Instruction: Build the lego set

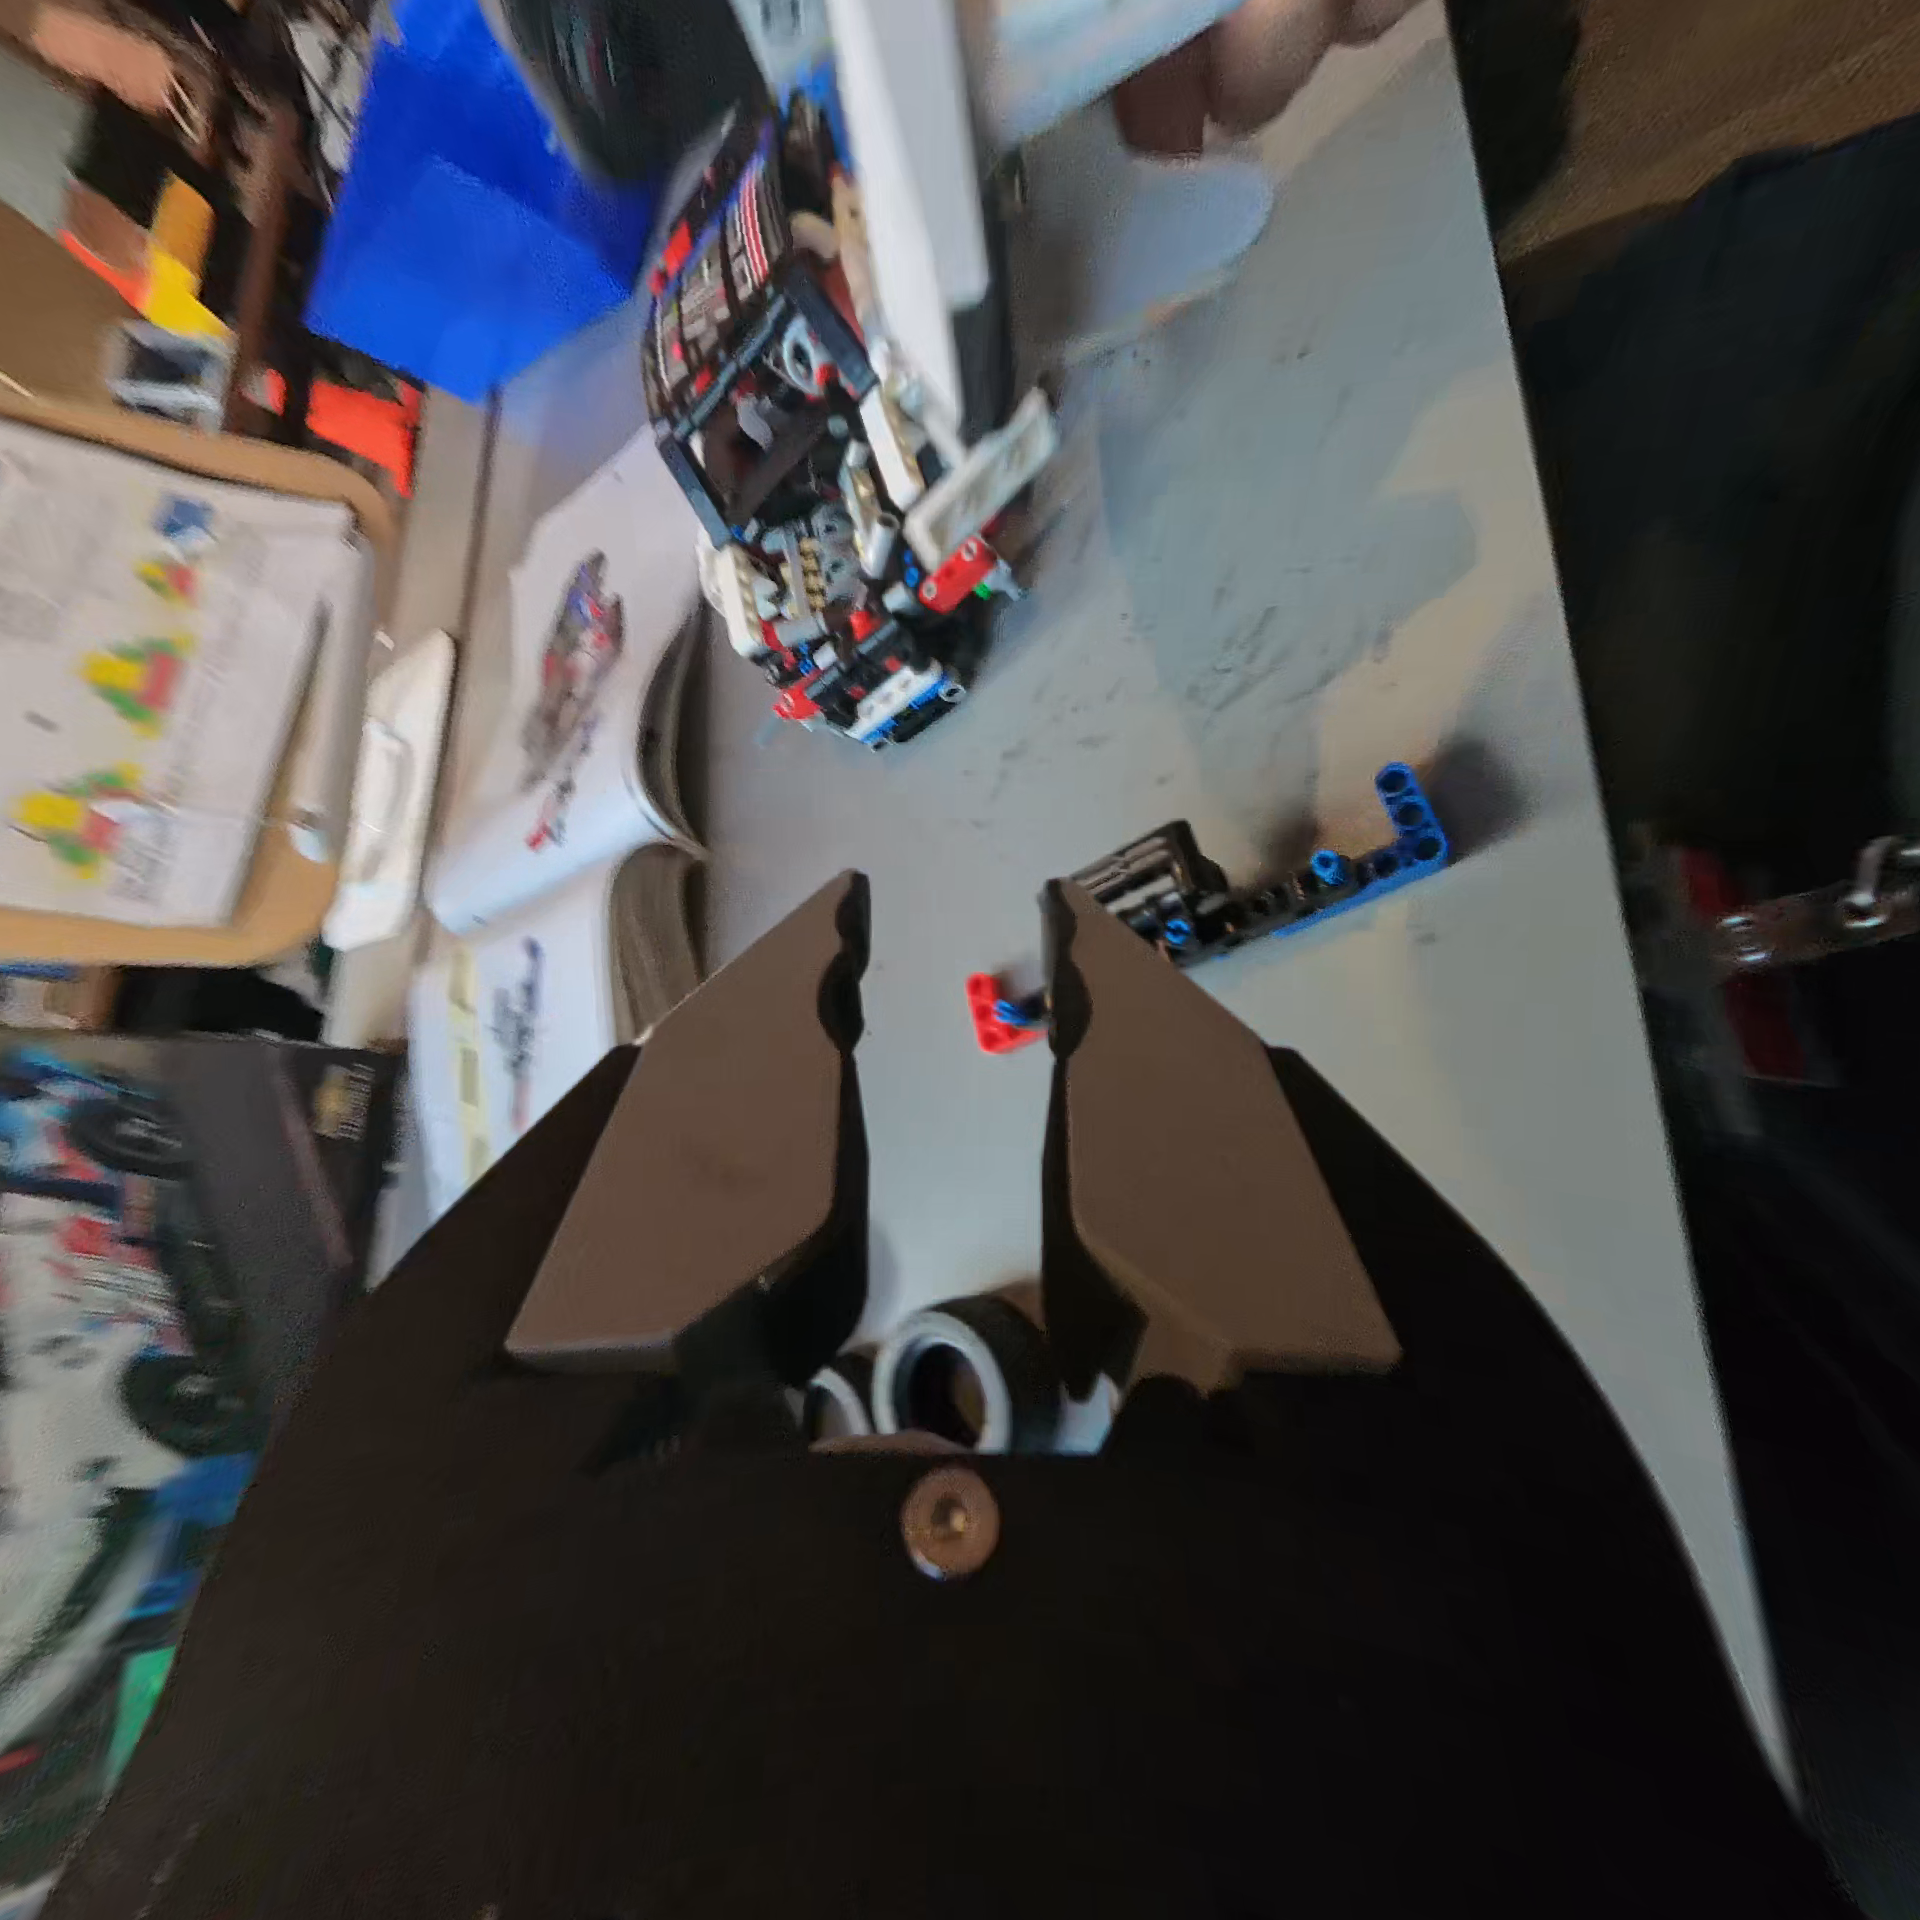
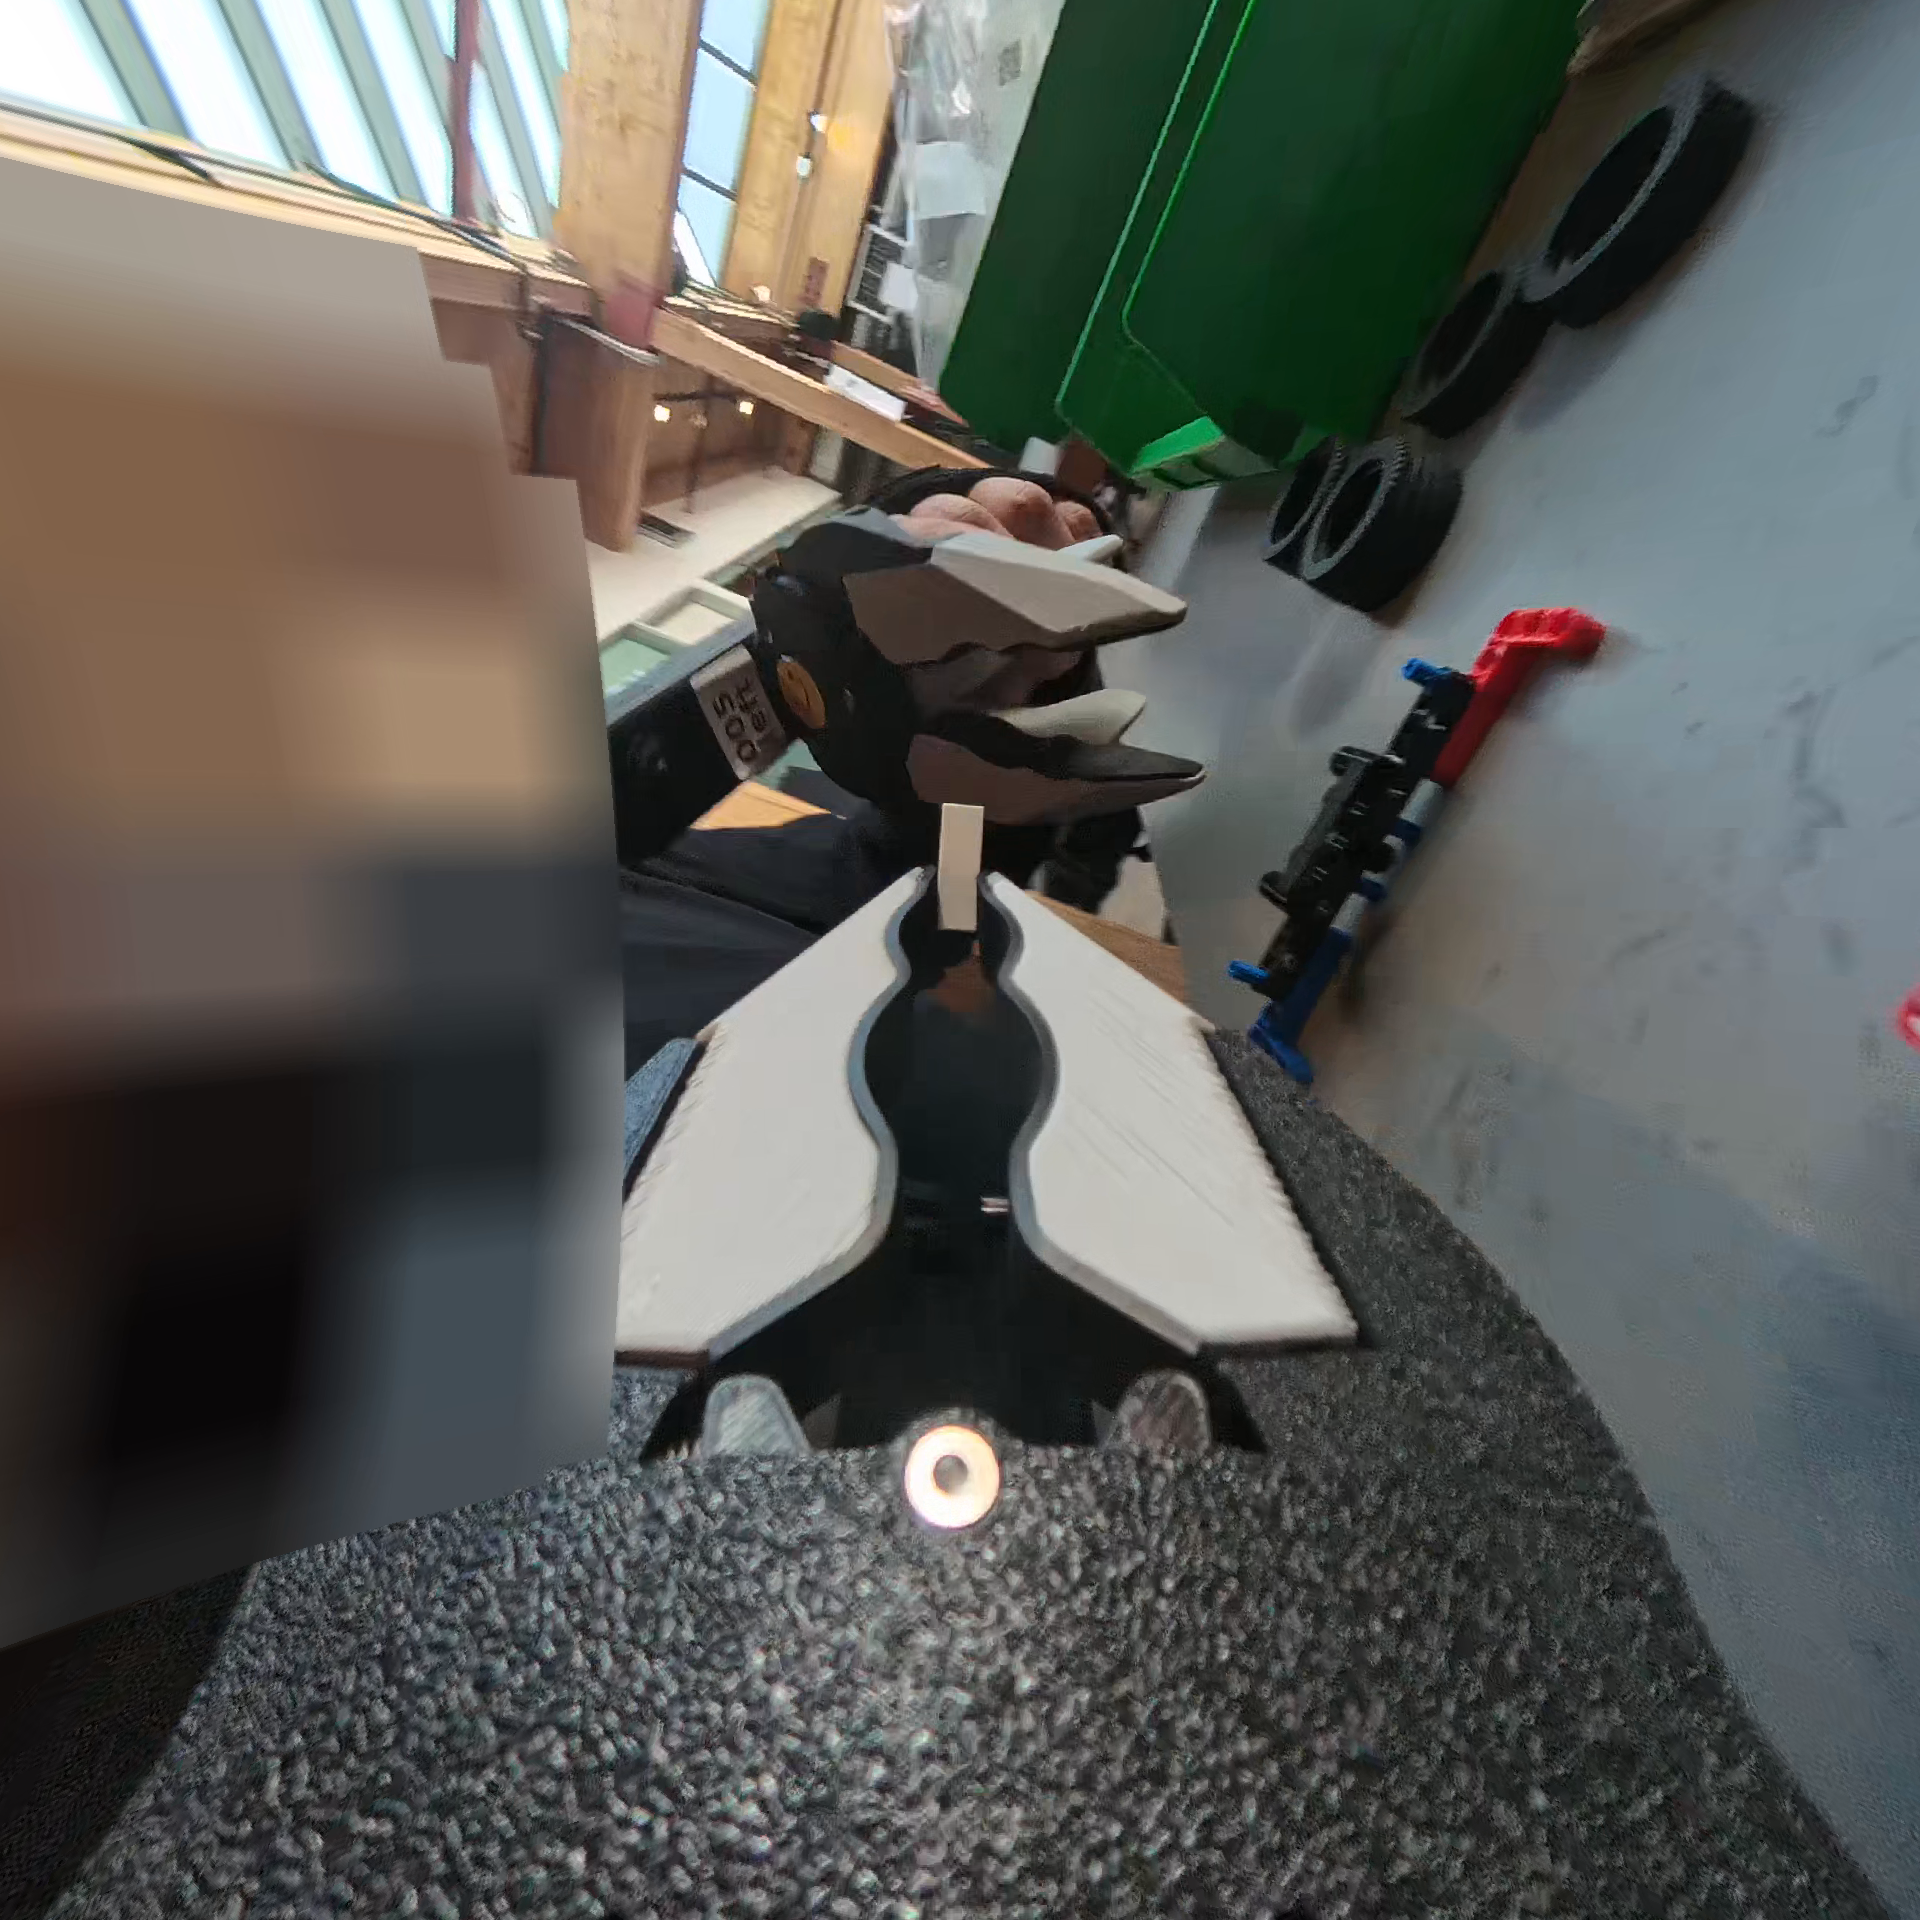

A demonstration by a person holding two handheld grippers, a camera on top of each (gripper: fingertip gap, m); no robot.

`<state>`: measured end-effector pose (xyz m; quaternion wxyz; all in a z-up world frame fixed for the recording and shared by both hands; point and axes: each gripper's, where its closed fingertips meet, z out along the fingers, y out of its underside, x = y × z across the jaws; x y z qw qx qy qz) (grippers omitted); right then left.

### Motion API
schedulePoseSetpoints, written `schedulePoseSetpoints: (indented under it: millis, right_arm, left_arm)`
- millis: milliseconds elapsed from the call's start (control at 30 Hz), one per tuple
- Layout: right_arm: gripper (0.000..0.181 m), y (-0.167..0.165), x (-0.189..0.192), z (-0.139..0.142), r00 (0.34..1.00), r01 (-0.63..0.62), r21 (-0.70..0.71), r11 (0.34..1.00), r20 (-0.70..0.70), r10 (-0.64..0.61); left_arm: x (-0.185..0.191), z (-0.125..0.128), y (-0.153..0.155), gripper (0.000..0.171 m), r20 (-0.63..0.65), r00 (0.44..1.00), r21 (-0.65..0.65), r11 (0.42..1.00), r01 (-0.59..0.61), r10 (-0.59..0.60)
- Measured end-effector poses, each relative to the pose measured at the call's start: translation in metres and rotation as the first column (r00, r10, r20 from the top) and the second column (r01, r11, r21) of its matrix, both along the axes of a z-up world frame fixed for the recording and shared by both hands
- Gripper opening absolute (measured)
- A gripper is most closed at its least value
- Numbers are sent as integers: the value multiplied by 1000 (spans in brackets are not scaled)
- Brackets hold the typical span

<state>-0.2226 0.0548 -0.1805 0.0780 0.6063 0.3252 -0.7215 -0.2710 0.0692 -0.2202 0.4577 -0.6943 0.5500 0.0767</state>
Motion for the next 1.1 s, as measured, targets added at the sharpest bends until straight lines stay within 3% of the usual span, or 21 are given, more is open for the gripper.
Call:
schedulePoseSetpoints:
  millis: [33,200,333,567,867,1100]
  right_arm:
    - [7,3,8,-2,1000,28,88,996,7,-29]
    - [7,26,53,-24,990,111,394,912,33,-135]
    - [7,30,70,-33,993,95,364,927,29,-114]
    - [7,26,80,-42,998,51,393,918,9,-59]
    - [7,30,82,-46,995,74,408,910,25,-92]
    - [7,28,61,-38,995,79,458,886,24,-101]
  left_arm:
    - [-2,-6,-3,33,52,999,-53,998,-13,16]
    - [-11,-25,-8,37,207,969,-230,969,-89,138]
    - [-14,-24,-4,46,284,933,-301,944,-132,221]
    - [-4,-19,-5,54,406,868,-433,897,-93,286]
    - [17,-30,-6,56,412,882,-474,880,-5,227]
    - [16,-50,-3,51,326,912,-478,876,-68,248]
